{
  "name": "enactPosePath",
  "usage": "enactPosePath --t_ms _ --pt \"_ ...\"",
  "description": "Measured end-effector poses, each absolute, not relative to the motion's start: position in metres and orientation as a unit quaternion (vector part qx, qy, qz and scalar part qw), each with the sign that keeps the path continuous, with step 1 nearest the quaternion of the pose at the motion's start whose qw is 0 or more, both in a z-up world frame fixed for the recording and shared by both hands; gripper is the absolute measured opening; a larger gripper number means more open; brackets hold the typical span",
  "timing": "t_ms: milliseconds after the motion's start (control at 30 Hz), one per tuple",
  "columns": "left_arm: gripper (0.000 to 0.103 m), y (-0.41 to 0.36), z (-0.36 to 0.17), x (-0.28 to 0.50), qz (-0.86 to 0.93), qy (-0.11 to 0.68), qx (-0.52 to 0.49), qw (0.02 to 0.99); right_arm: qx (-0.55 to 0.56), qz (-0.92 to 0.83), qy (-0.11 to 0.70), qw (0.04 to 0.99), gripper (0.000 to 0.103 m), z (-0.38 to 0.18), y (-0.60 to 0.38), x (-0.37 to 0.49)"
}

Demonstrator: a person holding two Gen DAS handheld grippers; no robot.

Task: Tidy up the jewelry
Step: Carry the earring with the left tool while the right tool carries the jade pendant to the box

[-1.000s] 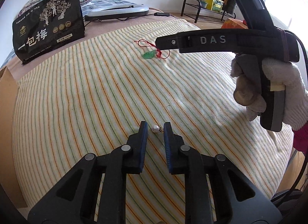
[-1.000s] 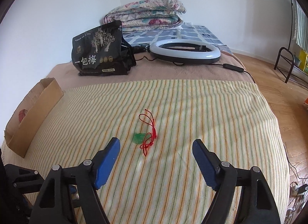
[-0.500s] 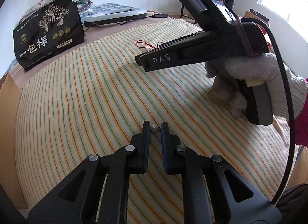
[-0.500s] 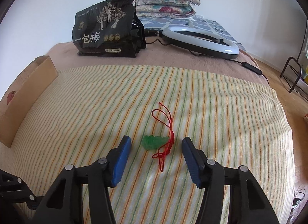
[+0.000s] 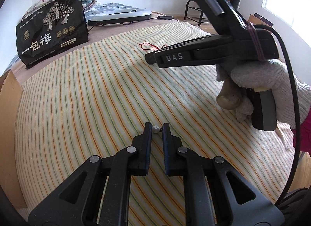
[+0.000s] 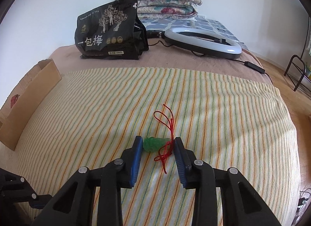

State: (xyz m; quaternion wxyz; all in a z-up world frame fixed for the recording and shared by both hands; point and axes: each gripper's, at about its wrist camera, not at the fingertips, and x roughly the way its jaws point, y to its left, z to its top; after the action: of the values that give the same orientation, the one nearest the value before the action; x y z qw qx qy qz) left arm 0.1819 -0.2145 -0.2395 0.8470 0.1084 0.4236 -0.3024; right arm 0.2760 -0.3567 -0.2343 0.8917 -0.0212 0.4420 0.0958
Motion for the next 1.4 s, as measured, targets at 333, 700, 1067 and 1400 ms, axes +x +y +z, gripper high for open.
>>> enactPosePath --t_ms 333,700,1067,1400 --pt "0.009 -0.2 -0.22 0.174 -0.29 0.413 0.1 0.858 -0.009 0.091 0.427 0.9 0.033 -0.209 -0.365 0.251" --pt "0.009 -0.167 -0.186 0.166 -0.269 0.391 0.086 0.876 -0.015 0.101 0.392 0.914 0.033 -0.159 -0.351 0.219" --pt "0.009 -0.119 -0.149 0.153 -0.245 0.368 0.068 0.895 -0.029 0.128 0.366 0.921 0.033 -0.117 -0.313 0.192" --pt "0.009 -0.055 -0.124 0.149 -0.206 0.351 0.051 0.912 -0.037 0.159 0.347 0.924 0.033 -0.086 -0.268 0.176"
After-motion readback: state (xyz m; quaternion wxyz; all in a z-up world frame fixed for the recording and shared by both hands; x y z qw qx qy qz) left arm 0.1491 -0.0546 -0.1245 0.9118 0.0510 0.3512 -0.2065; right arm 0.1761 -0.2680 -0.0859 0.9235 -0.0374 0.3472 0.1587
